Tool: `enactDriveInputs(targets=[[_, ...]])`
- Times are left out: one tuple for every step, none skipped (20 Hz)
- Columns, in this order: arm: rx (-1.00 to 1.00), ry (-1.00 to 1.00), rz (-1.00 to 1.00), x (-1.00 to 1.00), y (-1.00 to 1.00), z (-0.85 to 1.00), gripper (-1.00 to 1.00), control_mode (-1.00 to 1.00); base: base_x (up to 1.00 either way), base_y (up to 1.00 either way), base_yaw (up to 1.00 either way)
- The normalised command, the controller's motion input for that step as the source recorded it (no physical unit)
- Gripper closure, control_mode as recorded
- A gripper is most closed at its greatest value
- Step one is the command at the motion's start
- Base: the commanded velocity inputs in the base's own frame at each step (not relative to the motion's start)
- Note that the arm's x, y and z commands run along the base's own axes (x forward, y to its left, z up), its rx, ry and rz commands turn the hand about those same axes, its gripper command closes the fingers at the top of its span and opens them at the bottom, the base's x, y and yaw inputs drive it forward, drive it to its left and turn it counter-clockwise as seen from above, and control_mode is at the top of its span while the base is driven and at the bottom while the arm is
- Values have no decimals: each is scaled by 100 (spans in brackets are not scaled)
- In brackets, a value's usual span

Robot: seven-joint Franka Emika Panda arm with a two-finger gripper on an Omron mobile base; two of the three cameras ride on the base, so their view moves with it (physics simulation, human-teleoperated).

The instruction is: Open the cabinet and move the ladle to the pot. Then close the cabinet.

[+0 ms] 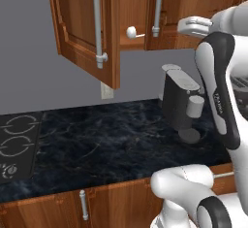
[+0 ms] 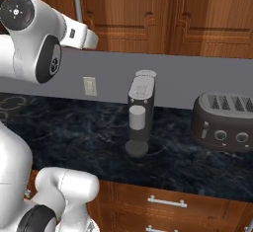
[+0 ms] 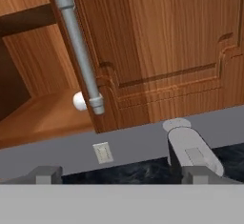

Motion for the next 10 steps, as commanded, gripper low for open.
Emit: enactDriveInputs(targets=[[-6,13,6,34,44,0,-100,-100,0,0,0],[-6,12,6,34,44,0,-100,-100,0,0,0],[-7,13,7,40,46,0,-100,-100,0,0,0],[-6,10,6,46,35,4,-100,-100,0,0,0],[-4,9,5,59,30,4,-100,-100,0,0,0],[-4,9,4,65,26,0,-100,-100,0,0,0],[-2,5,3,70,19,0,-100,-100,0,0,0],[0,3,3,79,12,0,-100,-100,0,0,0],[0,0,3,86,0,0,-100,-100,0,0,0],[0,0,3,92,0,0,-100,-100,0,0,0]])
